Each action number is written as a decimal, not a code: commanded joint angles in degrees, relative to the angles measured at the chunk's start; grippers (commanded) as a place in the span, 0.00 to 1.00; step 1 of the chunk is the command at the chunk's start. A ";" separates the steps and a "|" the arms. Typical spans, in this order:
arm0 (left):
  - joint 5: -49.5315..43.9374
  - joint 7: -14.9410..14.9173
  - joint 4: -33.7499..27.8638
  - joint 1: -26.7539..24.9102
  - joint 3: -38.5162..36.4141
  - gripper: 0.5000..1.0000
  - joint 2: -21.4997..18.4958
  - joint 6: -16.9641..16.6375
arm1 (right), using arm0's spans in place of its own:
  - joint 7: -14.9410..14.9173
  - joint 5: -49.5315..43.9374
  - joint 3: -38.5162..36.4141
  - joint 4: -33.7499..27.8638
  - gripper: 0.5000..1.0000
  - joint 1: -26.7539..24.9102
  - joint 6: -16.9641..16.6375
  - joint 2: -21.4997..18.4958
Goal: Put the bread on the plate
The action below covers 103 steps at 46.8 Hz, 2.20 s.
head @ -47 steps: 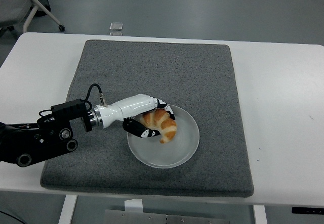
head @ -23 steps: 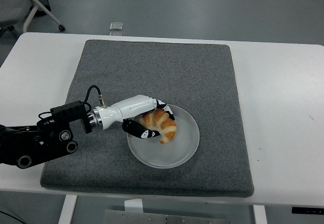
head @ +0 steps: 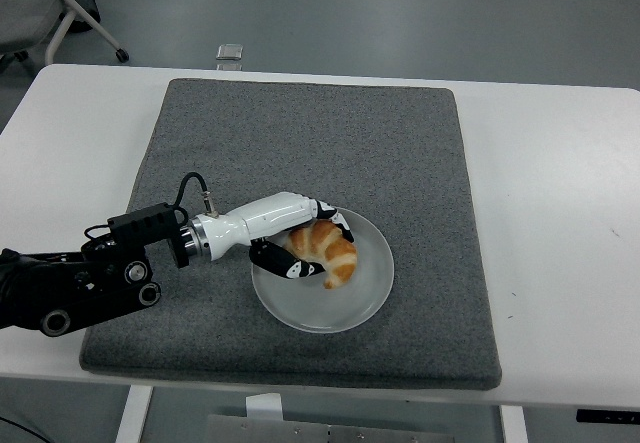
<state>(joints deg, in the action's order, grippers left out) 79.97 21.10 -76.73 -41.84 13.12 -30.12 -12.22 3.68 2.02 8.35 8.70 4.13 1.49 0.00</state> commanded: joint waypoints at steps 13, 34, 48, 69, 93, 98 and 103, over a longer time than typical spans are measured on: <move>-0.96 -0.01 0.00 0.01 -0.03 0.98 0.06 0.27 | 0.01 0.00 0.00 0.00 0.86 0.00 0.00 0.00; -2.18 -0.10 -0.96 -0.52 0.59 0.98 -0.20 0.53 | 0.01 0.00 0.00 0.00 0.86 0.00 0.00 0.00; -17.90 -0.62 -2.81 -2.19 7.78 0.98 -1.70 11.85 | 0.01 0.00 0.09 0.00 0.86 0.00 0.00 0.00; -44.36 -2.38 7.90 -7.29 19.57 0.98 -1.08 21.71 | 0.01 0.00 0.00 0.00 0.86 0.00 0.00 0.00; -74.95 -2.38 25.13 -8.43 20.63 0.98 2.87 23.30 | 0.01 0.00 0.09 0.00 0.86 0.00 0.00 0.00; -79.44 -2.38 26.28 -8.52 20.89 0.98 3.14 23.30 | 0.01 0.00 0.09 0.00 0.86 0.00 0.00 0.00; -81.55 -2.30 27.51 -8.34 20.98 0.98 3.22 23.38 | 0.01 0.00 0.09 0.09 0.86 0.00 0.00 0.00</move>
<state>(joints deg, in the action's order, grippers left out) -0.65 18.72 -49.87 -50.36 34.01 -26.92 11.14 3.69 2.03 8.44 8.72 4.13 1.49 0.00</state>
